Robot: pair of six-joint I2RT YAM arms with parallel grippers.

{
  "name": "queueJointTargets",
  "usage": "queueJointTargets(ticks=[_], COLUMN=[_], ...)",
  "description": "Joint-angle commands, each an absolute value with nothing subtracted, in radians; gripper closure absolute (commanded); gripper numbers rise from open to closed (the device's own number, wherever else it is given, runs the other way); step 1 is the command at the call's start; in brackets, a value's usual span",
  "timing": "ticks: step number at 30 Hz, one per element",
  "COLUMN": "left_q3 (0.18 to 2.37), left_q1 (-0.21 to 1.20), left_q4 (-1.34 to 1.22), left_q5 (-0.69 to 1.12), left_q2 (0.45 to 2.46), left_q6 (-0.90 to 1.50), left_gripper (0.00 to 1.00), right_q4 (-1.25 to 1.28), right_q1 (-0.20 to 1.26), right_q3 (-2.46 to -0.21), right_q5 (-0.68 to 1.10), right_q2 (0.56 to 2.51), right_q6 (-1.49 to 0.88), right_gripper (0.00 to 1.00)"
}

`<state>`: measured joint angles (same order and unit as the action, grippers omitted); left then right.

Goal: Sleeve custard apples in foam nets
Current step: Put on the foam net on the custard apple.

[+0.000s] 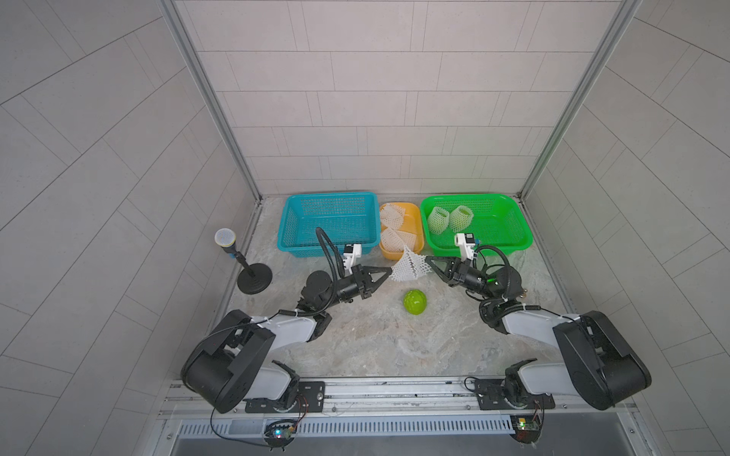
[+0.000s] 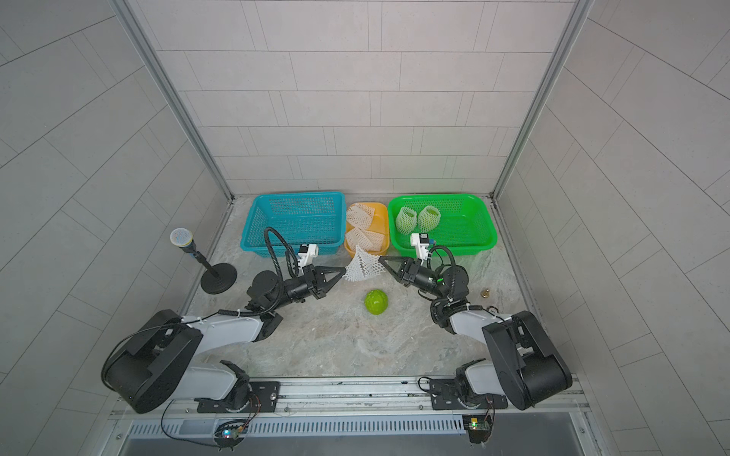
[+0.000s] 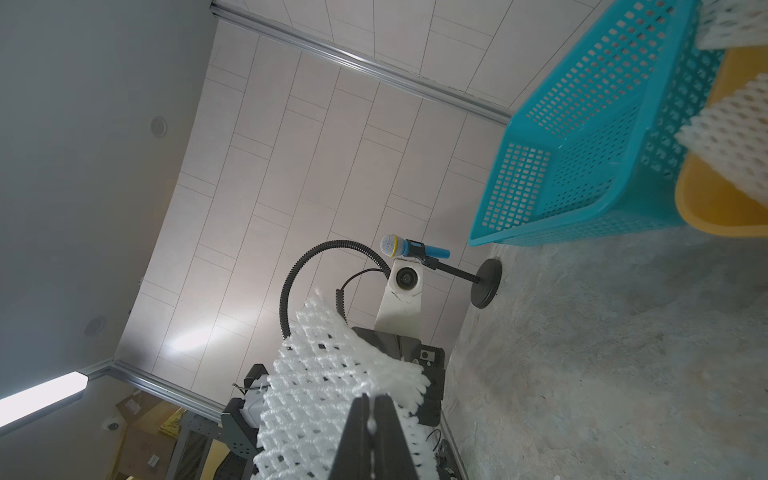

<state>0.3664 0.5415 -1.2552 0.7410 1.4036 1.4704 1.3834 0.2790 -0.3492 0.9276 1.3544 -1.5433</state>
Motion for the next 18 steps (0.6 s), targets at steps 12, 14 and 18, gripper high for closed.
queueJointTargets(ticks=[12, 14, 18], left_q3=[0.373, 0.373, 0.365], left_q1=[0.566, 0.566, 0.565], left_q4=[-1.291, -1.272, -1.258], left_q5=[0.758, 0.758, 0.753], left_q2=[1.512, 1.524, 1.55], left_q6=[1.461, 1.453, 1.447], left_gripper=[1.0, 1.0, 1.0], right_q4=[1.424, 1.425, 1.423], right_q1=[0.268, 0.264, 0.237], right_q3=[-0.292, -0.284, -0.26], right_q5=[0.931, 0.929, 0.929], right_q2=[1.47, 1.485, 1.502], right_q6=[-1.492, -1.489, -1.473], right_gripper=[0.98, 0.98, 0.98])
